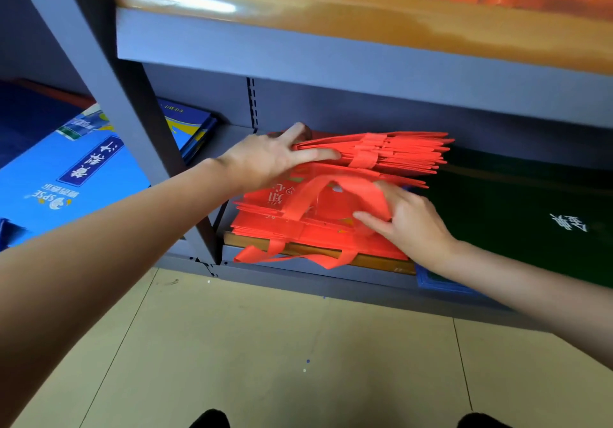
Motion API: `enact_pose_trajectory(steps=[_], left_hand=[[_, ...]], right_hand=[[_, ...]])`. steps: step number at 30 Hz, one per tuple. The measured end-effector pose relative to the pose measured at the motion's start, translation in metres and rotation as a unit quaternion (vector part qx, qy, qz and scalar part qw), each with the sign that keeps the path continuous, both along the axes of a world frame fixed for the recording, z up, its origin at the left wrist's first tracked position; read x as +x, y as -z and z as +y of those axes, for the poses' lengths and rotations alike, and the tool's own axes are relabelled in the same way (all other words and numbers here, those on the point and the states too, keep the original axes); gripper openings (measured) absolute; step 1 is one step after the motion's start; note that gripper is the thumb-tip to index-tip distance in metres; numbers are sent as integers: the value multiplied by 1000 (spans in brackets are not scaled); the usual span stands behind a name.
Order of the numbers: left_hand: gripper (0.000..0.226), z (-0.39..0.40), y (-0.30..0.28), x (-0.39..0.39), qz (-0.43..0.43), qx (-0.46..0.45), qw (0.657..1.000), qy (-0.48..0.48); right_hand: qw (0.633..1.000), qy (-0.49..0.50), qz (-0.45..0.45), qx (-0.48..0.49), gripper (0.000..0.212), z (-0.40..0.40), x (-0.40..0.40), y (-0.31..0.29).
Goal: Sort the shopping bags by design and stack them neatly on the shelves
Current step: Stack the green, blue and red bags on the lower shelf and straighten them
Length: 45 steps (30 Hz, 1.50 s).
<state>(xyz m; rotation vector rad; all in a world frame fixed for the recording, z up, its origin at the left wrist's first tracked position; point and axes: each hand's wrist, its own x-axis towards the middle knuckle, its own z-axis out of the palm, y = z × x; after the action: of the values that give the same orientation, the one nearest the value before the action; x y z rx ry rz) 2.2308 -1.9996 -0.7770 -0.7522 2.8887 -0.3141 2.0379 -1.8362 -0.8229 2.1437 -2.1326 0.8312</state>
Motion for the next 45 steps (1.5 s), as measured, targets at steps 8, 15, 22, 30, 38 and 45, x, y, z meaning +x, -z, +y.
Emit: enact_pose_trajectory(steps=[8, 15, 22, 30, 38, 45], left_hand=[[73, -8, -14, -4, 52, 4, 999, -6], [77, -13, -24, -9, 76, -1, 997, -7], [79, -17, -30, -13, 74, -4, 997, -17], [95, 23, 13, 4, -86, -37, 994, 63], [90, 24, 62, 15, -147, -27, 972, 182], [78, 15, 38, 13, -109, -32, 979, 172]], right_hand=[[871, 109, -459, 135, 36, -13, 18, 9], [964, -4, 14, 266, 44, -13, 14, 27], [937, -118, 73, 321, 46, 10, 11, 29], [937, -195, 276, 90, 30, 11, 13, 12], [907, -234, 351, 8, 26, 7, -6, 20], [948, -206, 234, -63, 25, 6, -17, 12]])
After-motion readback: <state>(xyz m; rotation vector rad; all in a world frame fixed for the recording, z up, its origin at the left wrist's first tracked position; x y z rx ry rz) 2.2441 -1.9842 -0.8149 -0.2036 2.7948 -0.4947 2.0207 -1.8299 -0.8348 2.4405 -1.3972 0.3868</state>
